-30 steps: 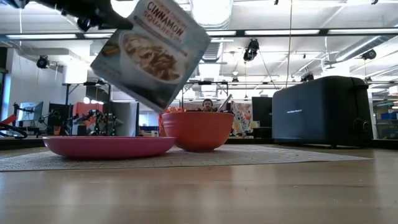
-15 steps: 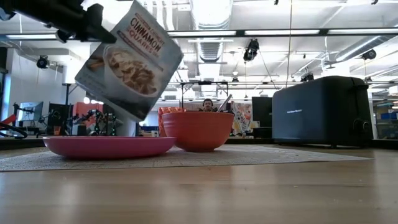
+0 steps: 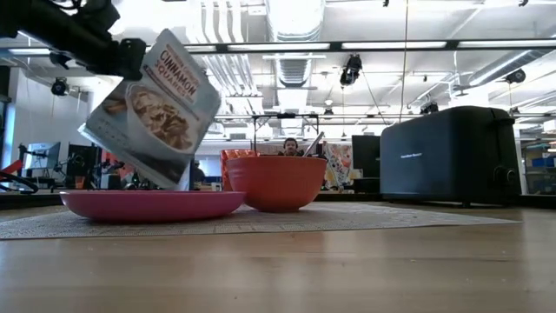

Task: Arrange a breakfast setting
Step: Pour the cereal from the cereal box into the orange bowl

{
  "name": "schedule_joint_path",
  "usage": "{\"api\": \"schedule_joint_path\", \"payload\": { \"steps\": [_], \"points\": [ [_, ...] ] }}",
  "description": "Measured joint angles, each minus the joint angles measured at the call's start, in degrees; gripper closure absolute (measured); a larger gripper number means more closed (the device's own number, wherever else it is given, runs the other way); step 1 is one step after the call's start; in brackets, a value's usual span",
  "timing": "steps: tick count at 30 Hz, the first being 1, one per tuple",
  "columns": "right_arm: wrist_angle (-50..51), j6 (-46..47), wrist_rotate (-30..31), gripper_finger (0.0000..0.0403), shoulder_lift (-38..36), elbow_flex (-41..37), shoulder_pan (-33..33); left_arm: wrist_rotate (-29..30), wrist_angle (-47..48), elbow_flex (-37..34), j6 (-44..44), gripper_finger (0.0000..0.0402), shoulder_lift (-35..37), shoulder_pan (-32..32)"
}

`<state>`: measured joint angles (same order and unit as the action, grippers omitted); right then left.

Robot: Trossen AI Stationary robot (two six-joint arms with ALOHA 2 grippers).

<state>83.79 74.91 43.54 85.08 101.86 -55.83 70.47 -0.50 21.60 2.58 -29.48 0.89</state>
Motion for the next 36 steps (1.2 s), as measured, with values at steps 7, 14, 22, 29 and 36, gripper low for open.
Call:
{"api": "schedule_joint_path", "payload": {
  "steps": [7, 14, 22, 29, 36],
  "points": [
    [0.0, -0.1, 0.1, 0.0188, 0.0, 0.0, 0.0, 10.4, 0.0, -4.3, -5.4, 0.0401, -0.2, 0.0],
    [0.0, -0.3, 0.2, 0.0188, 0.0, 0.0, 0.1, 14.2, -0.2, -9.0, -13.2, 0.0402, -0.2, 0.0],
    [0.0, -0.6, 1.5, 0.0188, 0.0, 0.0, 0.1, 11.2, 0.0, -10.7, -18.0, 0.0402, -0.4, -0.1],
    [0.0, -0.6, 1.5, 0.0188, 0.0, 0.0, 0.1, 5.8, 0.6, -11.1, -21.9, 0.0401, -2.3, -0.1],
    [0.0, -0.6, 1.5, 0.0188, 0.0, 0.0, 0.1, -1.2, 5.2, -11.2, -31.3, 0.0401, -6.0, -0.1]
  ]
}}
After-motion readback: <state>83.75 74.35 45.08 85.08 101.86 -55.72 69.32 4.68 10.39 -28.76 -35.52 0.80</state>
